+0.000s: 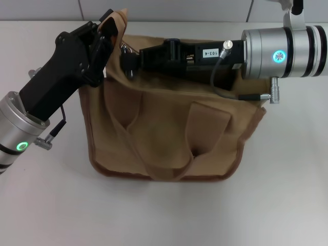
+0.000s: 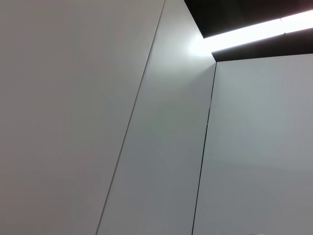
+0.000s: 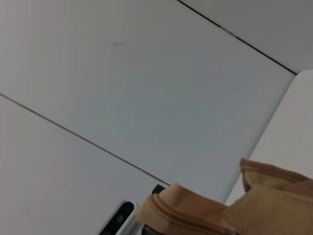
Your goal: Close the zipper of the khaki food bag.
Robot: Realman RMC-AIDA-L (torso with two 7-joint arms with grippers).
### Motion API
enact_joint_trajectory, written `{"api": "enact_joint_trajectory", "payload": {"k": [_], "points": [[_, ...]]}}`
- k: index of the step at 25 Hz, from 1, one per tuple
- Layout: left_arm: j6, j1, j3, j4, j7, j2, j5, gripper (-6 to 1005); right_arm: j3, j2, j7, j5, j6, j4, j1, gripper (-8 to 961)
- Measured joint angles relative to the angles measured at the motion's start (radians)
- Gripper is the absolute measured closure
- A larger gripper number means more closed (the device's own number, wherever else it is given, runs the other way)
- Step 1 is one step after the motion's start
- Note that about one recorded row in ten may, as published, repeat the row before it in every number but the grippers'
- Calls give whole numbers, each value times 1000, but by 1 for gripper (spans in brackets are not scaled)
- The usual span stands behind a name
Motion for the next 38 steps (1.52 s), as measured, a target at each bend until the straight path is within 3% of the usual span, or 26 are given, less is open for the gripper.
{"api": "enact_joint_trajectory", "payload": {"k": [2, 7, 16, 26, 31, 38], "points": [[0, 0, 0, 0, 0, 0, -1, 925, 0, 0, 0, -1, 0, 0, -3, 859], [-3, 1, 0, 0, 0, 0, -3, 924, 0, -1, -1, -2, 0, -1, -7, 951], [-57, 23, -17, 4, 9, 1, -5, 923, 8, -11, 1, -2, -29, -8, -48, 941], [-133, 94, -158, 31, 14, 8, -4, 921, 12, -38, 14, -2, -96, -8, -126, 931], [-140, 107, -187, 35, 12, 8, -4, 920, 16, -55, 31, -1, -163, -5, -204, 925], [-165, 94, -182, 26, 12, 4, 1, 919, 70, -97, 20, 5, -242, -9, -361, 918]]}}
